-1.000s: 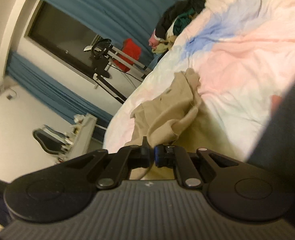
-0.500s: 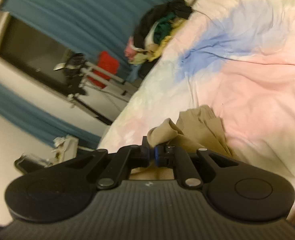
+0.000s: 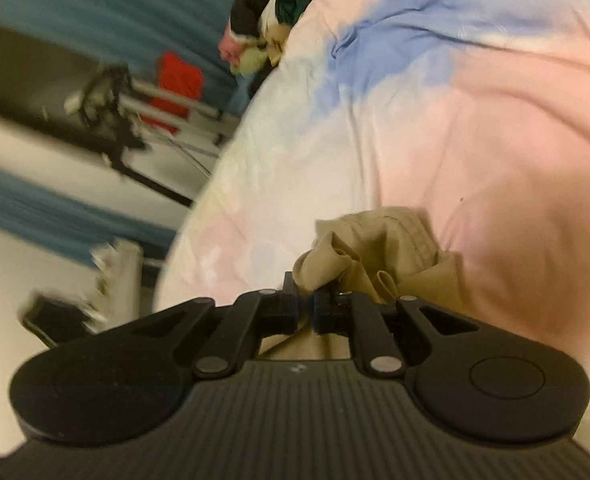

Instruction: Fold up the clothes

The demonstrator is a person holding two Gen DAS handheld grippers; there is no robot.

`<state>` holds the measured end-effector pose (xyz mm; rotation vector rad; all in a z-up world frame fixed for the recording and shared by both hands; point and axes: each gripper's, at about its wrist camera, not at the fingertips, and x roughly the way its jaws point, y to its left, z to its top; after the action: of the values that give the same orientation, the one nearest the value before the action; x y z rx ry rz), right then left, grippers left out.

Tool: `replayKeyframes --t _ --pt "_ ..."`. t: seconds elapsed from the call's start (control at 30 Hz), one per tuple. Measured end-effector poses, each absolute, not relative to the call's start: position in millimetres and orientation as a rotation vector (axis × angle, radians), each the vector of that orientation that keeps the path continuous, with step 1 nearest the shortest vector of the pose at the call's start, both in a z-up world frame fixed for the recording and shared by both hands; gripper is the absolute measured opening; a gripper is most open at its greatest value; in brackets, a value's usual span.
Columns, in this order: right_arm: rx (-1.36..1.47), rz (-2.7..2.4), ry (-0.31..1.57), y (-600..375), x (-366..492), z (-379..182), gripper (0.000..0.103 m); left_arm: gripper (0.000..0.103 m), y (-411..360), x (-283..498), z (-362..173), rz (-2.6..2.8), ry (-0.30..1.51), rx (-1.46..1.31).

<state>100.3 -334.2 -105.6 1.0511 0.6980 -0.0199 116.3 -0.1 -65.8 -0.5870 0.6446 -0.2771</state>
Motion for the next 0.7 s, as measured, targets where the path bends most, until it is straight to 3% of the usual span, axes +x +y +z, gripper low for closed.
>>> replayKeyframes --t 0.03,0.07,0.1,0.13,0.17,0.23,0.3,0.37,0.4,0.5,0.6,0.7 --pt "1.016 -0.015 0.713 -332 103 -103 0.013 0.015 -2 117 -67 -0.289 0.639 -0.569" --pt "0.982 0.005 0.716 -329 104 -100 0.028 0.017 -3 117 -67 -0.300 0.636 -0.553" --pt "0.964 0.032 0.709 -324 103 -98 0.051 0.026 -4 117 -66 -0.306 0.640 -0.539" --pt "0.945 0.058 0.703 -320 102 -97 0.067 0.043 -3 116 -65 -0.315 0.644 -0.530" --pt "0.926 0.084 0.697 -315 101 -95 0.091 0.051 -2 112 -62 -0.323 0.638 -0.515" --pt "0.858 0.138 0.702 -300 94 -90 0.089 0.071 1 102 -55 -0.332 0.614 -0.474" --pt "0.723 0.160 0.693 -280 87 -82 0.089 0.076 -1 94 -51 -0.350 0.605 -0.401" --pt "0.571 0.142 0.654 -263 83 -75 0.084 0.077 -7 88 -49 -0.372 0.600 -0.326" --pt "0.497 0.138 0.634 -255 82 -73 0.068 0.077 -11 88 -51 -0.384 0.598 -0.290" --pt "0.390 0.098 0.652 -248 93 -80 0.050 0.077 -24 97 -64 -0.412 0.615 -0.228" --pt "0.357 0.053 0.703 -255 110 -97 0.038 0.077 -34 113 -85 -0.416 0.661 -0.193" --pt "0.338 0.035 0.750 -261 126 -112 0.038 0.075 -45 131 -106 -0.376 0.732 -0.113"
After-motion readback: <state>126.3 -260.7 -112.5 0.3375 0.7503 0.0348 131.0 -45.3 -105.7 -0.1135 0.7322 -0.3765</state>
